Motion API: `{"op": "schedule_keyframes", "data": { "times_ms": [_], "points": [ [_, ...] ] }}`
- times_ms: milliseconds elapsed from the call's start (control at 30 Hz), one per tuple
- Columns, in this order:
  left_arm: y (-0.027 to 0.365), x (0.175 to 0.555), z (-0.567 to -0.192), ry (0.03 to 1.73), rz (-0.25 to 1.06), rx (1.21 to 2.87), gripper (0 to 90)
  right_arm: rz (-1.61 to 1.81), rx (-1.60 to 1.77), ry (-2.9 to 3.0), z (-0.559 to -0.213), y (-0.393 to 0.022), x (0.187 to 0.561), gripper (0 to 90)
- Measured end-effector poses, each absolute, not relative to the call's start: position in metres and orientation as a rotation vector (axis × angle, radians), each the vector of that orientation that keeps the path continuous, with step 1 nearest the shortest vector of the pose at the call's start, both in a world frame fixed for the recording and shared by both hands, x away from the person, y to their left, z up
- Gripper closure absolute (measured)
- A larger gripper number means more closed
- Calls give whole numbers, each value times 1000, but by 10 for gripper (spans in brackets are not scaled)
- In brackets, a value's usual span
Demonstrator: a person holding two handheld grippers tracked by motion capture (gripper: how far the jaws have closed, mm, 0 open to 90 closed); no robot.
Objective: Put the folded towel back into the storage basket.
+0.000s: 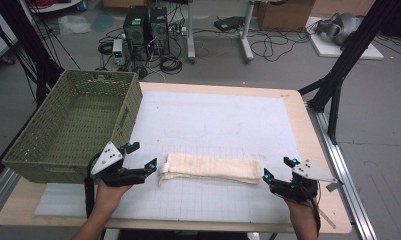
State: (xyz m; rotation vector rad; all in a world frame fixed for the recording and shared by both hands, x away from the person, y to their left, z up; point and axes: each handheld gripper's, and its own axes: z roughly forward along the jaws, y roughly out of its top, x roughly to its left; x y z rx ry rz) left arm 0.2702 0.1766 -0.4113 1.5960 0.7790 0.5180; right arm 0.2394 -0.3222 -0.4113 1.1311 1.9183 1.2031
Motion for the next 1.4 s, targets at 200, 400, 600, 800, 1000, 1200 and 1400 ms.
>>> {"op": "schedule_keyframes", "data": {
  "times_ms": [200,400,600,800,1000,1200,1400],
  "points": [
    [175,269,-411,771,510,1601,150,1210,1136,1915,-412,-322,240,186],
    [175,270,-411,777,472,1599,161,1213,1149,1920,-412,-323,240,186],
    [174,270,-412,777,468,1609,160,1215,1140,1917,-412,-322,241,186],
    [174,269,-412,778,466,1612,160,1218,1142,1922,-412,-321,242,179],
    [174,270,-411,777,467,1616,160,1215,1149,1921,-412,-321,242,179],
    [172,270,-406,762,443,1624,169,1211,1141,1922,-412,-321,242,176],
    [171,269,-399,755,436,1630,168,1209,1133,1922,-412,-320,241,170]
  ]
}}
